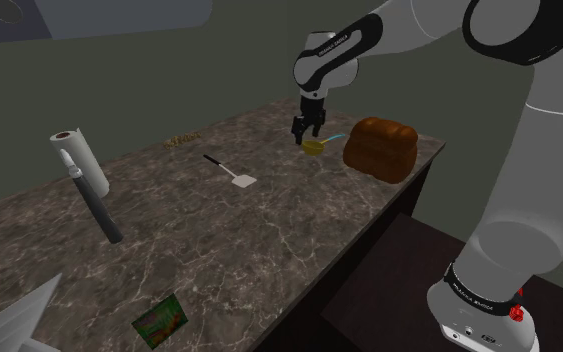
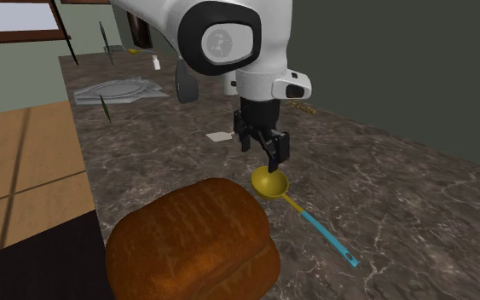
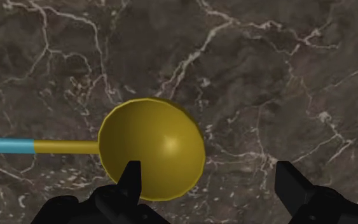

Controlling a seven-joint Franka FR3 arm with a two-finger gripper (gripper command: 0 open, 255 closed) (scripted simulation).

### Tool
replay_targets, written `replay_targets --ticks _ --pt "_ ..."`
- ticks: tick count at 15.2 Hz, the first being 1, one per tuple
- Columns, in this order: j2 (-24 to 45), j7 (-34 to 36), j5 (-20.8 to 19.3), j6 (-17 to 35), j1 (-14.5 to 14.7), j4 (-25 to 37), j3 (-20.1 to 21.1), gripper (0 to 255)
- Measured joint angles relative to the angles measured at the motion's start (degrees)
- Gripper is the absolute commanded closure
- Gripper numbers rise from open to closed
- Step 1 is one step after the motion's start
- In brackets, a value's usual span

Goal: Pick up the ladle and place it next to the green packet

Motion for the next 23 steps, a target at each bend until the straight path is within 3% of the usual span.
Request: replay_targets --ticks 10,11,23 --pt "2.00 -0.46 0.53 3.06 -0.05 -1.08 0.13 0" --pt "2.00 -0.46 0.54 3.07 -0.05 -1.08 0.13 255" --pt "1.62 -0.34 0.41 2.25 -0.03 -0.64 0.10 255"
